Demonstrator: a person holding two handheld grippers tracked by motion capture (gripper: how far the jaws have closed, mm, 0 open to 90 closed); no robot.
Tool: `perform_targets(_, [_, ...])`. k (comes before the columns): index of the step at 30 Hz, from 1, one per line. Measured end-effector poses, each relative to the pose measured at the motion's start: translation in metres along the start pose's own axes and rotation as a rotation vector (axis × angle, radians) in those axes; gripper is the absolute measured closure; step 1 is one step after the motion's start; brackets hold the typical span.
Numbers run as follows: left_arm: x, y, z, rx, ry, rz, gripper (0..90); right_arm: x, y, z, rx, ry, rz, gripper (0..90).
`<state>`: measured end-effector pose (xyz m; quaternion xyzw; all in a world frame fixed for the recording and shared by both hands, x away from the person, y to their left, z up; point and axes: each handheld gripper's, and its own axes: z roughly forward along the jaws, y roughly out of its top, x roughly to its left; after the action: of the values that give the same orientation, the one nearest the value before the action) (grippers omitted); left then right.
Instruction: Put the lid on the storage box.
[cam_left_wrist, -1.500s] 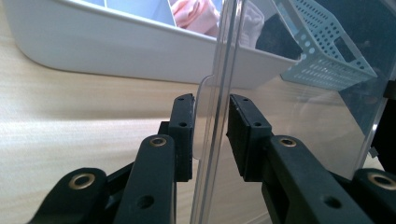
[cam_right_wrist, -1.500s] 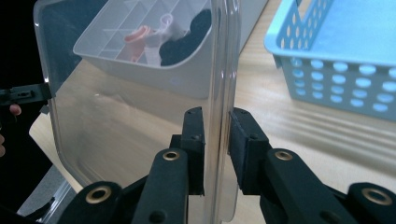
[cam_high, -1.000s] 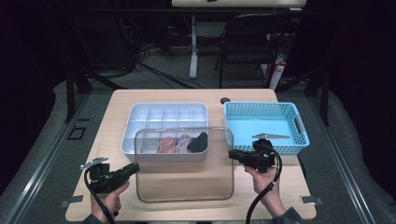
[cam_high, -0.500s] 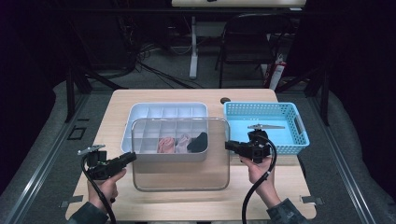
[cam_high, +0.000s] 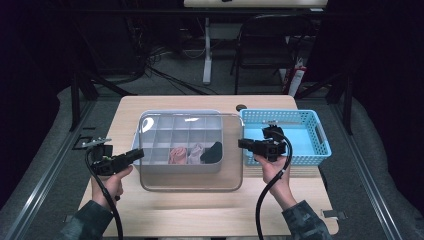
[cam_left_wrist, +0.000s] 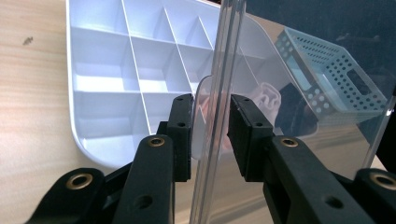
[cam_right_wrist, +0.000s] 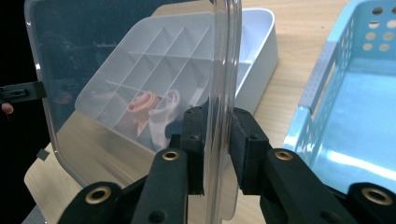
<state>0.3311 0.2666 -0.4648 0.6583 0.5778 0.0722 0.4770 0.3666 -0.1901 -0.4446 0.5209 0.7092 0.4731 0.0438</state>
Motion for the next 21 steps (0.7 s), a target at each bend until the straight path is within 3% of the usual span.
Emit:
perform_targets(8, [0.007,0.018,0.003,0.013,0.004,0.013,70.9,0.004,0.022,0.008,-0.003,-0.001,-0.007,76.8])
perform_targets(21, [0.022,0.038,0.005,-0.004,0.042,-0.009,70.0,0.011,0.046,0.028,-0.001,-0.005,0.000,76.9])
